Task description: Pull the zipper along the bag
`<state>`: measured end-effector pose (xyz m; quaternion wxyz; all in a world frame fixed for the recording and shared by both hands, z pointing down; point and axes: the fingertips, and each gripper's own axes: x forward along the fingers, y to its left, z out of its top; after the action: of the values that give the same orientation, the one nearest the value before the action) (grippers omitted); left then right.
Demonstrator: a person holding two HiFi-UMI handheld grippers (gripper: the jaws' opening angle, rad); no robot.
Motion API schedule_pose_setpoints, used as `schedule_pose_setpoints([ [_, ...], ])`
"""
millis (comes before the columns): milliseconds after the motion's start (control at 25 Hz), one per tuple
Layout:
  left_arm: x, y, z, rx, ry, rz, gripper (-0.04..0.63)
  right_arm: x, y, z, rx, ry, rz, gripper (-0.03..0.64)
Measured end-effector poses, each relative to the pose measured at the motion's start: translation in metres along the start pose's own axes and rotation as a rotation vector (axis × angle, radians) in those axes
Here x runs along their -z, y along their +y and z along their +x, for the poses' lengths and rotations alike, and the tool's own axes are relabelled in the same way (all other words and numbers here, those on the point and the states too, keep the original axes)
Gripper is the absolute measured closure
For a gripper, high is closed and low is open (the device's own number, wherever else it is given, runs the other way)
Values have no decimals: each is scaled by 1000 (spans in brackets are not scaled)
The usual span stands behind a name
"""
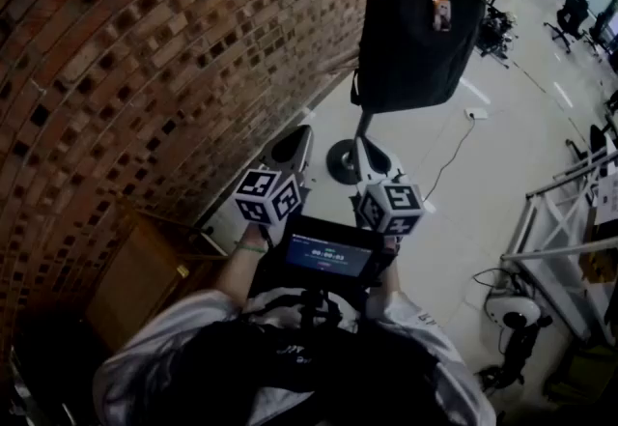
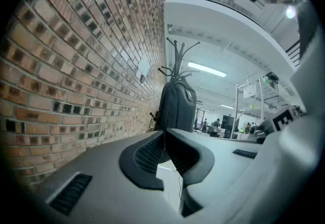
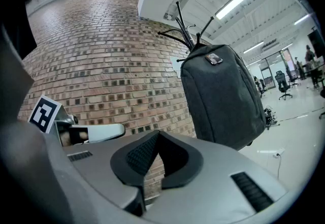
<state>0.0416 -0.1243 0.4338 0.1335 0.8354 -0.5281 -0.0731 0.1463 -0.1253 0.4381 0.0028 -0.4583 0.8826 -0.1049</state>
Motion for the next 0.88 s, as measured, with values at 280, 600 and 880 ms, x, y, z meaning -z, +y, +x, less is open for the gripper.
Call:
schedule_pose_setpoints([
  [280,-30,52,54,64,2,-3,577,-19,-11,70,85,-23,-5,611],
  [600,-41,85,103,175,17,-12,577,-103,-20,101,233,-77,-182,603],
  [880,-36,97,119,224,42,-45,577,-164,-33,109,302,-95,-342,554],
])
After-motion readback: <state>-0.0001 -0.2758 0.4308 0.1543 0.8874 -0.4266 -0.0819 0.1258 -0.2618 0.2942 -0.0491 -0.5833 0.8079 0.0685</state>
